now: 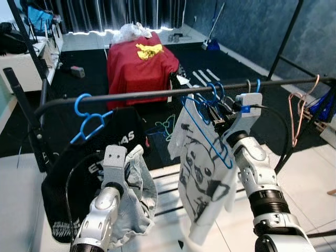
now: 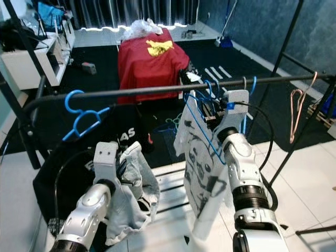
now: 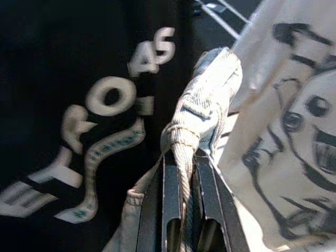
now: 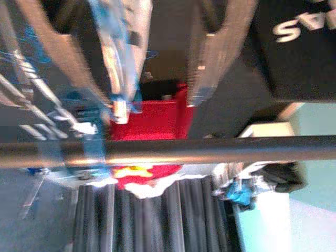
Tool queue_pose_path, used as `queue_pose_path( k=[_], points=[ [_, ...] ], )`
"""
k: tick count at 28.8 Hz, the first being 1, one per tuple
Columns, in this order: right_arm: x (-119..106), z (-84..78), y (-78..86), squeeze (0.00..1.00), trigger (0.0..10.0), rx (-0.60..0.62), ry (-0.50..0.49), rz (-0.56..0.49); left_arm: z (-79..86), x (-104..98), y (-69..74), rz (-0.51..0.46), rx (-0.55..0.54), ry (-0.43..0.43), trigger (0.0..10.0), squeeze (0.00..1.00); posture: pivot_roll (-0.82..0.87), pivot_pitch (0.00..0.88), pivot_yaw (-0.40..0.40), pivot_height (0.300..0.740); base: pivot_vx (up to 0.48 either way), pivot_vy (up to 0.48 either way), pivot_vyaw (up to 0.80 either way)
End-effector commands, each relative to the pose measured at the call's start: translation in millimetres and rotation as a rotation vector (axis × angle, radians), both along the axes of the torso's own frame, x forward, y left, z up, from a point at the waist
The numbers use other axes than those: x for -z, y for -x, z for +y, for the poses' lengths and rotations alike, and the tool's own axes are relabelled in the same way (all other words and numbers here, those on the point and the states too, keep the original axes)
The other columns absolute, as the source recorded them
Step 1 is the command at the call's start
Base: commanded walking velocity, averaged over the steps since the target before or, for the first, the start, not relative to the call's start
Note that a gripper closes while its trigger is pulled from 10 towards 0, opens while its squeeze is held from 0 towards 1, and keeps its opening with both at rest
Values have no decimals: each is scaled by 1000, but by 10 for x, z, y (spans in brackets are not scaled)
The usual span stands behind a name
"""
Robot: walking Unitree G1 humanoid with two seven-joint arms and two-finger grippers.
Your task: Hang hanger
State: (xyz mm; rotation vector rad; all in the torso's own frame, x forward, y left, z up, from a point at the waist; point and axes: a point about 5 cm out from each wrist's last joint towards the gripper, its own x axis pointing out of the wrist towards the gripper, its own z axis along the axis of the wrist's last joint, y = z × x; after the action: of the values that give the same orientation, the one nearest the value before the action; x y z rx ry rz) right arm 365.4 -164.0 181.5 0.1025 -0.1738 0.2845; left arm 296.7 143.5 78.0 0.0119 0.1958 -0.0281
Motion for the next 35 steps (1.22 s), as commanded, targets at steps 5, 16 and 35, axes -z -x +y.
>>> queue_pose_path(
  k=[5,16,35],
  points=[
    [19,-68,-8,686,10000,22,31,39,-4,-36,-11,-13,5,-10,10000,0,9,0,-47,740,301,0,0],
    [54,-55,1,0,10000,41,70,50,-18,-23,-1,-4,18,-13,10000,0,10,0,-42,740,0,0,0],
    [453,11,470,0,10000,139,237,4,-24,-13,33,4,35,-25,10000,0,7,0,-29,740,0,0,0]
  ],
)
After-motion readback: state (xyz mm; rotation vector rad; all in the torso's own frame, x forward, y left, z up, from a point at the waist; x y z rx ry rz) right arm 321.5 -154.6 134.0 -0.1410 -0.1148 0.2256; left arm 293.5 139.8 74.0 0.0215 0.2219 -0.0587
